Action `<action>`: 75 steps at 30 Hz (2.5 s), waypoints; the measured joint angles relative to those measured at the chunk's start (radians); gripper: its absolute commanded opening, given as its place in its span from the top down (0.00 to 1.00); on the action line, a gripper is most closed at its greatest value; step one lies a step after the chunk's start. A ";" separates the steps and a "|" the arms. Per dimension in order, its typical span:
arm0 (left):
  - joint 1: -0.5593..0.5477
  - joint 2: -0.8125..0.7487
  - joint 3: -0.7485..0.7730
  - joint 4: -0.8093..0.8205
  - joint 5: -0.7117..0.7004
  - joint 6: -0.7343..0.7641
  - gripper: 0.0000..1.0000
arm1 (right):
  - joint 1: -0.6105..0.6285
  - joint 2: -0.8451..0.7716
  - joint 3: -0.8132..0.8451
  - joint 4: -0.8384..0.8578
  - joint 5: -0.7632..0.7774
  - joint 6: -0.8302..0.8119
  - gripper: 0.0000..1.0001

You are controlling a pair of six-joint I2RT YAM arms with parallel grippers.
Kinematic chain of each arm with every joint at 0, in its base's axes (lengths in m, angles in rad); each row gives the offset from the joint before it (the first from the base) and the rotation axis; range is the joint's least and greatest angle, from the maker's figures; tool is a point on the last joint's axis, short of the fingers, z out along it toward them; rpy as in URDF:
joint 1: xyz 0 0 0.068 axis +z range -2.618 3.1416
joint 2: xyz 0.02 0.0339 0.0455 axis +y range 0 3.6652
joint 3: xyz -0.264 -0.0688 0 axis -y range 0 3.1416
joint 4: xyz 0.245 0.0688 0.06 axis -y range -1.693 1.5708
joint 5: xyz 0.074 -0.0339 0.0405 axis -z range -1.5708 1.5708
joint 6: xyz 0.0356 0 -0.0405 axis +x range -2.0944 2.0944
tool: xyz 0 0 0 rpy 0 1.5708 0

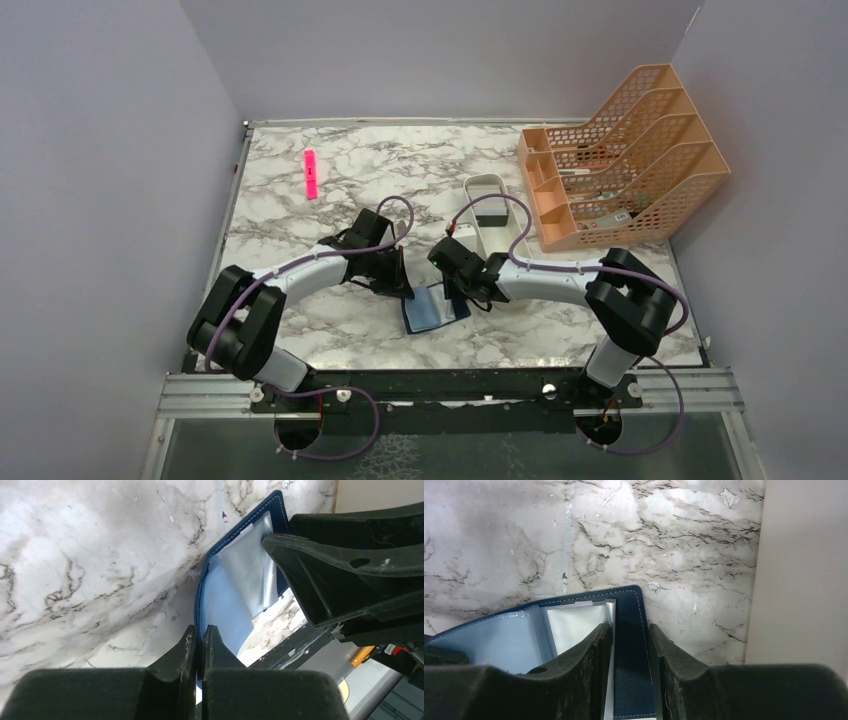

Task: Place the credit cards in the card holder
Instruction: Open the card holder at the center of the board.

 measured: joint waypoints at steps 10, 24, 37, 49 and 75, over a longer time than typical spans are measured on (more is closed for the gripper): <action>0.028 0.077 0.045 -0.012 0.000 0.048 0.96 | 0.000 -0.015 -0.014 0.000 0.013 0.006 0.64; 0.033 0.126 0.087 -0.028 -0.003 0.063 0.95 | -0.002 -0.058 -0.060 0.010 -0.011 0.004 0.69; 0.034 0.132 0.092 -0.029 0.005 0.075 0.98 | -0.002 -0.139 -0.067 -0.060 -0.063 -0.018 0.70; 0.038 0.132 0.122 -0.031 0.049 0.077 0.99 | 0.002 -0.285 -0.080 0.150 -0.369 -0.023 0.78; 0.048 0.318 0.278 -0.115 0.012 0.130 0.78 | -0.002 -0.078 -0.128 0.167 -0.192 0.023 0.86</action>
